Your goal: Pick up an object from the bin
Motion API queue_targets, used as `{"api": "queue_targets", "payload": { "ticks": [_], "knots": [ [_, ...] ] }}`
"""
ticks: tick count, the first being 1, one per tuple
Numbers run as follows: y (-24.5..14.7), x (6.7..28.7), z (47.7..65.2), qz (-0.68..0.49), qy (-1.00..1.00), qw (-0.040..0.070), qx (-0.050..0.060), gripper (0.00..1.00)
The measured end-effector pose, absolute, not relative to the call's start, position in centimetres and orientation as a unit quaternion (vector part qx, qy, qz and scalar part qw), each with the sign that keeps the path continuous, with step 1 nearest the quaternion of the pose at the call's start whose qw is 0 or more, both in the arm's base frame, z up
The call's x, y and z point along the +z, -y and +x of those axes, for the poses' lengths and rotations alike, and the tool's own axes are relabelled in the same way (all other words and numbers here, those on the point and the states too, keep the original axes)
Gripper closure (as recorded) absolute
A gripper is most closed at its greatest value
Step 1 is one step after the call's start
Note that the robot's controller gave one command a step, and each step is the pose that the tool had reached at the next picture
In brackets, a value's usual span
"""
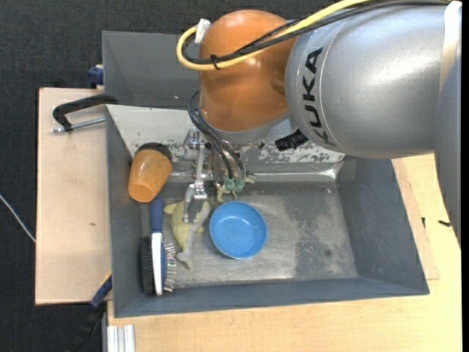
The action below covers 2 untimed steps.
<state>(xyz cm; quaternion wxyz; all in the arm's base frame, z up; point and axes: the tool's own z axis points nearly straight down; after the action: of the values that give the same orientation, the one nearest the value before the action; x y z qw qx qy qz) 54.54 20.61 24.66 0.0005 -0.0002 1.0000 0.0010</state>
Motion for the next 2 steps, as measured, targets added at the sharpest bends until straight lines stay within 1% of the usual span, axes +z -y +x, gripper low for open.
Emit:
{"api": "queue_targets", "payload": {
  "ticks": [1, 2],
  "knots": [
    [-16.9, 7.6, 50.7, -0.092, -0.996, 0.009, 0.003, 0.0],
    [-14.0, 7.7, 55.5, -0.043, -0.999, 0.009, 0.006, 0.0]
  ]
}}
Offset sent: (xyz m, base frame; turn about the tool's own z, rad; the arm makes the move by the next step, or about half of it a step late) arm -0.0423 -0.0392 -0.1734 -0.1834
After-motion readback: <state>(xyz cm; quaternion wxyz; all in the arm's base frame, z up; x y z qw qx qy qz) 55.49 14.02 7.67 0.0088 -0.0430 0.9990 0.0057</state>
